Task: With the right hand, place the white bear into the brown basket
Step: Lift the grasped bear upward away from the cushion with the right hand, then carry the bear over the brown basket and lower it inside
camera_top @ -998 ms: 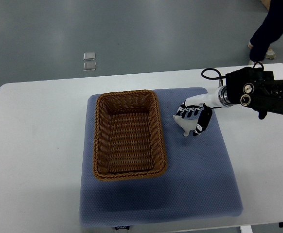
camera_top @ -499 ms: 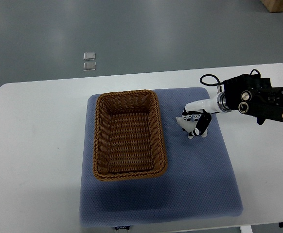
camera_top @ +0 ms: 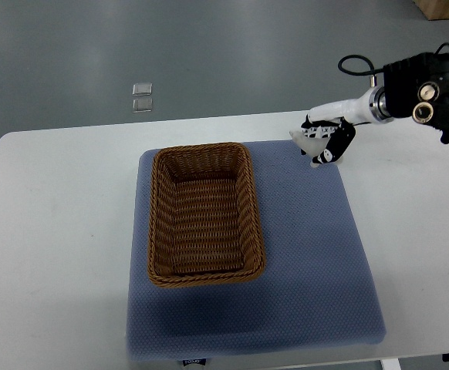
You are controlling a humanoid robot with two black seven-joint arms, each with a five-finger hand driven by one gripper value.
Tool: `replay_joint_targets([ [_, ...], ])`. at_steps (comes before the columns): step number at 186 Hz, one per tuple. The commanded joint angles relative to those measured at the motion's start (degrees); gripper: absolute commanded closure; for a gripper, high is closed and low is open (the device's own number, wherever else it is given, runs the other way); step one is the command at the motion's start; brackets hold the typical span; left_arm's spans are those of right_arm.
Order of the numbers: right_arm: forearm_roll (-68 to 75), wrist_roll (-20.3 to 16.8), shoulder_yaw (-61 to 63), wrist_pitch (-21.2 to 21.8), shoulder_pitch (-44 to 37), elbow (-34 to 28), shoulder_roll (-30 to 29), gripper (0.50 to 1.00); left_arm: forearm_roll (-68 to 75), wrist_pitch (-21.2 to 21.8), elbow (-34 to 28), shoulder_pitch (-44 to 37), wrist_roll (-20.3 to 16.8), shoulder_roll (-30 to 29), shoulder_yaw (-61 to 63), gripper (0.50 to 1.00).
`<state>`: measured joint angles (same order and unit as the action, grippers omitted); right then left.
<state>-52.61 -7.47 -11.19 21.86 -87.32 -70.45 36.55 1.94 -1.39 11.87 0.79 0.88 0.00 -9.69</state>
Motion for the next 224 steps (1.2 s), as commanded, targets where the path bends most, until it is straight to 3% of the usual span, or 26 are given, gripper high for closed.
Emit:
replay_joint_targets([
  [1, 0.1, 0.0, 0.4, 2.3, -5.7, -2.9, 3.9, 1.000, 0.0, 0.0, 0.1, 0.0, 0.0, 0.0, 0.0, 0.500],
  [33, 0.8, 0.0, 0.3, 4.2, -10.9, -7.1, 7.3, 1.000, 0.0, 0.0, 0.4, 0.0, 0.0, 0.0, 0.0, 0.500],
  [71, 1.7, 0.0, 0.3, 3.5, -11.5, -7.2, 6.1, 1.000, 0.0, 0.0, 0.4, 0.0, 0.0, 0.0, 0.0, 0.500],
  [113, 4.4, 0.1, 0.1, -1.5, -10.8, -5.0, -5.4, 1.000, 0.0, 0.0, 0.3, 0.0, 0.0, 0.0, 0.0, 0.500],
  [169, 3.9, 0.1, -0.2, -5.9, -3.7, 9.0, -25.0, 1.000, 0.0, 0.0, 0.1, 0.0, 0.0, 0.0, 0.0, 0.500],
  [224, 3.3, 0.1, 0.3, -8.7, 5.1, 16.9, -34.1, 1.000, 0.0, 0.0, 0.0, 0.0, 0.0, 0.0, 0.0, 0.500],
])
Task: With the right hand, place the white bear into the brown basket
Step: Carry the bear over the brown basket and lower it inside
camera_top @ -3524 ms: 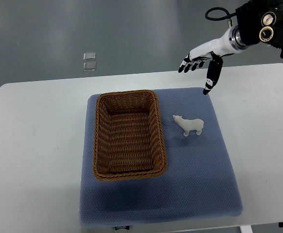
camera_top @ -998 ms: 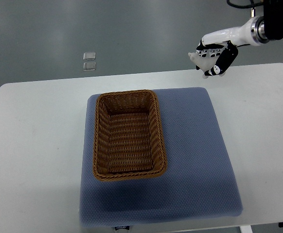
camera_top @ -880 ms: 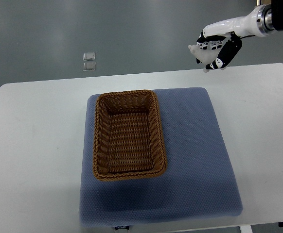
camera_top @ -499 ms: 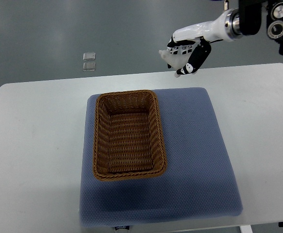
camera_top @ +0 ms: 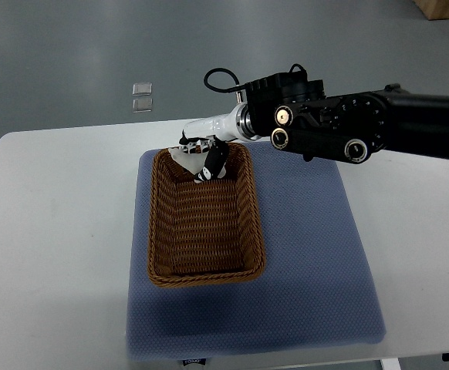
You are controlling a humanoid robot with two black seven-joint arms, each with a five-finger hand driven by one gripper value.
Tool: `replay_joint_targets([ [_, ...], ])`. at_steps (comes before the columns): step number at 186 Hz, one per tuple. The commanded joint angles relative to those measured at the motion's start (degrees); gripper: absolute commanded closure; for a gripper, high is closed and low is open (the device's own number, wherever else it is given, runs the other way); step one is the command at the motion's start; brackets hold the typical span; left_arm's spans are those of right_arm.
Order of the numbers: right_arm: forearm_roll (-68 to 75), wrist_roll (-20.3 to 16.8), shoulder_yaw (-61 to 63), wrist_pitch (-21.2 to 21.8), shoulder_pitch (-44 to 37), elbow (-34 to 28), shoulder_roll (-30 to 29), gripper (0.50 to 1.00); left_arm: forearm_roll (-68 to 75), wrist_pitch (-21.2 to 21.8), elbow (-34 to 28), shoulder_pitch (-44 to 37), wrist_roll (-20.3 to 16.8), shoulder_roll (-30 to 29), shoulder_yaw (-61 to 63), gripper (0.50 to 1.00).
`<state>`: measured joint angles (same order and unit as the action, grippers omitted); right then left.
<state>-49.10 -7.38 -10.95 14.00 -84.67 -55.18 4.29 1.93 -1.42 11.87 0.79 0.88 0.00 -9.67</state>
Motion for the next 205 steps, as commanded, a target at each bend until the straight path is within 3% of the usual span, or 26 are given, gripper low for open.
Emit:
replay_joint_targets([
  [1, -0.2, 0.0, 0.1, -0.8, 2.5, 1.7, -1.8, 1.000, 0.0, 0.0, 0.0, 0.0, 0.0, 0.0, 0.0, 0.500],
  [73, -0.2, 0.4, 0.3, -4.9, 8.7, 3.0, -4.3, 1.000, 0.0, 0.0, 0.3, 0.0, 0.0, 0.0, 0.0, 0.500],
  [137, -0.3, 0.6, 0.3, -5.2, 10.0, 3.7, -4.3, 0.991, 0.0, 0.0, 0.3, 0.0, 0.0, 0.0, 0.0, 0.500],
  [158, -0.3, 0.6, 0.3, -5.1, 10.2, 3.7, -4.3, 0.944, 0.0, 0.0, 0.3, 0.0, 0.0, 0.0, 0.0, 0.500],
  [172, -0.3, 0.6, 0.3, -5.1, 10.4, 3.7, -4.3, 0.875, 0.0, 0.0, 0.3, 0.0, 0.0, 0.0, 0.0, 0.500],
  [192, -0.2, 0.6, 0.3, -5.1, 10.4, 3.7, -4.3, 0.726, 0.0, 0.0, 0.3, 0.0, 0.0, 0.0, 0.0, 0.500],
  [205, -0.2, 0.6, 0.3, -5.1, 10.4, 3.7, -4.3, 0.666, 0.0, 0.0, 0.2, 0.0, 0.0, 0.0, -0.1, 0.500],
])
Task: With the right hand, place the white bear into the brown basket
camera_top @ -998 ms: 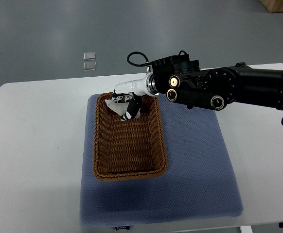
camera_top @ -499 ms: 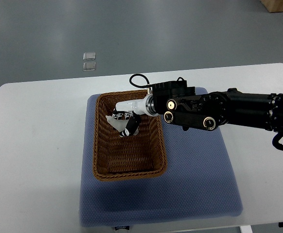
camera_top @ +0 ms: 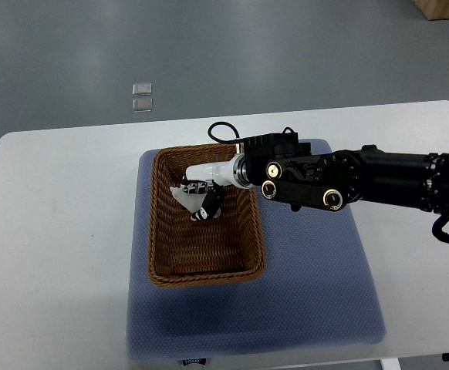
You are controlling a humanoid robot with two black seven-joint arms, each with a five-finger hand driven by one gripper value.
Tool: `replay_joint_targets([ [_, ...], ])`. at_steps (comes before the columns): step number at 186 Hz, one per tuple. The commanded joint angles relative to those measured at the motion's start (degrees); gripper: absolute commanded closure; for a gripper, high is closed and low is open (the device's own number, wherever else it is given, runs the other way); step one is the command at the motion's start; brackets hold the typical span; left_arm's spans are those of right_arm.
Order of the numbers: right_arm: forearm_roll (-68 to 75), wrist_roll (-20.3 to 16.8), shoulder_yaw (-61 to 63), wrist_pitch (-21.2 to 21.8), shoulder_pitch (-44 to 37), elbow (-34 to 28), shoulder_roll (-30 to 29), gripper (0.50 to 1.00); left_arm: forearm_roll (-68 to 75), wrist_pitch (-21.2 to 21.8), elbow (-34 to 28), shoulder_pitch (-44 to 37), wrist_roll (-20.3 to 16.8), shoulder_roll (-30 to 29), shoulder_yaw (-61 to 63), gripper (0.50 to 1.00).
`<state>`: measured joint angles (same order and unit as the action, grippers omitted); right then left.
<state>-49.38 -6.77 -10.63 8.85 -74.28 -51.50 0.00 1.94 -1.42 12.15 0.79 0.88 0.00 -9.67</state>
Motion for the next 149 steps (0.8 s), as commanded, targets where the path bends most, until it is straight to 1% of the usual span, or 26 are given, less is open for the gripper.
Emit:
replay_joint_targets([
  [1, 0.1, 0.0, 0.0, 0.0, 0.0, 0.0, 0.0, 0.656, 0.0, 0.0, -0.1, 0.0, 0.0, 0.0, -0.1, 0.500],
  [5, 0.1, 0.0, 0.0, 0.0, 0.0, 0.0, 0.0, 0.640, 0.0, 0.0, -0.1, 0.0, 0.0, 0.0, -0.1, 0.500],
  [12, 0.1, 0.0, 0.1, 0.1, 0.0, 0.0, 0.0, 0.628, 0.0, 0.0, -0.1, 0.0, 0.0, 0.0, -0.1, 0.500],
  [17, 0.1, 0.0, 0.6, 0.1, 0.0, 0.0, 0.0, 0.599, 0.0, 0.0, -0.1, 0.0, 0.0, 0.0, -0.1, 0.500],
  [21, 0.1, 0.0, 1.0, 0.4, 0.0, 0.0, 0.0, 0.589, 0.0, 0.0, -0.1, 0.0, 0.0, 0.0, -0.1, 0.500],
  [61, 0.3, 0.0, 5.2, 0.7, -0.7, 0.0, 0.2, 0.581, 0.0, 0.0, -0.1, 0.0, 0.0, 0.0, -0.1, 0.500],
  [104, 1.2, 0.1, 17.0, 0.3, 0.2, 0.0, 7.2, 0.579, 0.0, 0.0, 0.0, 0.0, 0.0, 0.0, -0.1, 0.500],
  [113, 1.3, 0.2, 21.1, 0.0, 1.9, 0.0, 8.8, 0.579, 0.0, 0.0, 0.1, 0.0, 0.0, 0.0, 0.0, 0.500],
  [126, 1.7, 0.2, 28.0, -0.1, 6.8, 0.3, 11.2, 0.581, 0.0, 0.0, 0.1, 0.0, 0.0, 0.0, 0.0, 0.500],
  [138, 2.5, 0.2, 34.8, -0.6, 11.1, 0.7, 11.9, 0.579, 0.0, 0.0, 0.2, 0.0, 0.0, 0.0, 0.0, 0.500],
  [149, 3.4, 0.5, 43.9, -1.3, 16.6, 1.5, 11.5, 0.579, 0.0, 0.0, 0.2, -0.1, 0.0, 0.0, 0.0, 0.500],
])
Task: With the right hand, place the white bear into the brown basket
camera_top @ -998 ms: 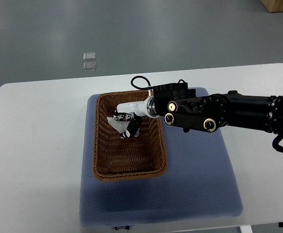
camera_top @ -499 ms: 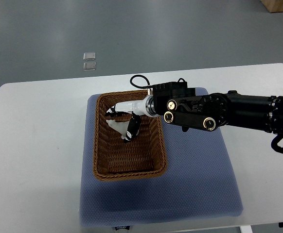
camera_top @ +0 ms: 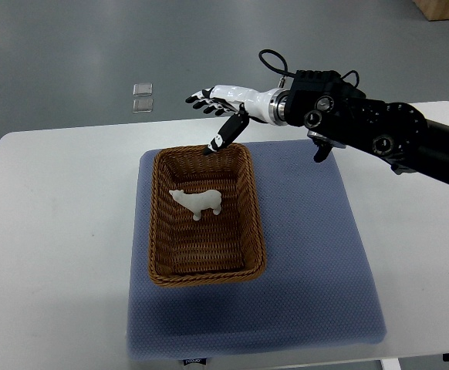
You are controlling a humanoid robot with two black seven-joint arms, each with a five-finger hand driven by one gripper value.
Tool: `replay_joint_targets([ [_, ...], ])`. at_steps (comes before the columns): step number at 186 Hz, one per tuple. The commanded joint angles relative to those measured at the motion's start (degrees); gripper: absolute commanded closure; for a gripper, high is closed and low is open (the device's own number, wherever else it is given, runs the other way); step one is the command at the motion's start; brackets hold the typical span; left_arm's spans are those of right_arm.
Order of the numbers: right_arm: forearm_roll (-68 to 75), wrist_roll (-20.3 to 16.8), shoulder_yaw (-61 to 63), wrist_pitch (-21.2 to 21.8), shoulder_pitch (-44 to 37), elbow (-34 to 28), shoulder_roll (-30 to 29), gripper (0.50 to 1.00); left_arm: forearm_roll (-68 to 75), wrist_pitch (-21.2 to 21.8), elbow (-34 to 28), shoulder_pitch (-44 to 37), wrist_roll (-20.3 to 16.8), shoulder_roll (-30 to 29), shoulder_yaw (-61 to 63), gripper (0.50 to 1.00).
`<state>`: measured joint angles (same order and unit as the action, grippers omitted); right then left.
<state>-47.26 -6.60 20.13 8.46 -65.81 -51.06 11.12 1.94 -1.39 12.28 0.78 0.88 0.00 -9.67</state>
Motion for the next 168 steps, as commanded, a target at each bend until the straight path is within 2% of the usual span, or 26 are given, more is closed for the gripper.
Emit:
replay_joint_targets([
  [1, 1.3, 0.4, 13.2, -0.9, 8.2, 1.0, 0.4, 0.579, 0.0, 0.0, 0.1, -0.1, 0.0, 0.0, 0.0, 0.500],
  [31, 4.5, 4.4, 34.8, -0.7, 20.0, 1.5, -0.8, 0.579, 0.0, 0.0, 0.2, 0.0, 0.0, 0.0, 0.0, 0.500],
  [57, 14.7, 6.2, 44.2, -0.9, 24.7, 2.8, -4.4, 0.576, 0.0, 0.0, 0.3, 0.0, 0.0, 0.0, 0.0, 0.500],
  [75, 22.5, 8.0, 46.2, -1.0, 25.6, 5.4, -5.6, 0.576, 0.0, 0.0, 0.2, 0.0, 0.0, 0.0, 0.0, 0.500],
  [98, 34.7, 14.5, 46.3, -0.8, 25.7, 10.1, -5.8, 0.576, 0.0, 0.0, 0.2, 0.0, 0.0, 0.0, 0.0, 0.500],
  [110, 39.9, 16.3, 46.2, -0.3, 26.3, 11.5, -6.0, 0.576, 0.0, 0.0, 0.2, 0.0, 0.0, 0.0, 0.0, 0.500],
  [168, 44.3, 17.2, 46.3, 2.1, 27.0, 12.0, -7.2, 0.576, 0.0, 0.0, 0.4, 0.0, 0.0, 0.0, 0.0, 0.500],
])
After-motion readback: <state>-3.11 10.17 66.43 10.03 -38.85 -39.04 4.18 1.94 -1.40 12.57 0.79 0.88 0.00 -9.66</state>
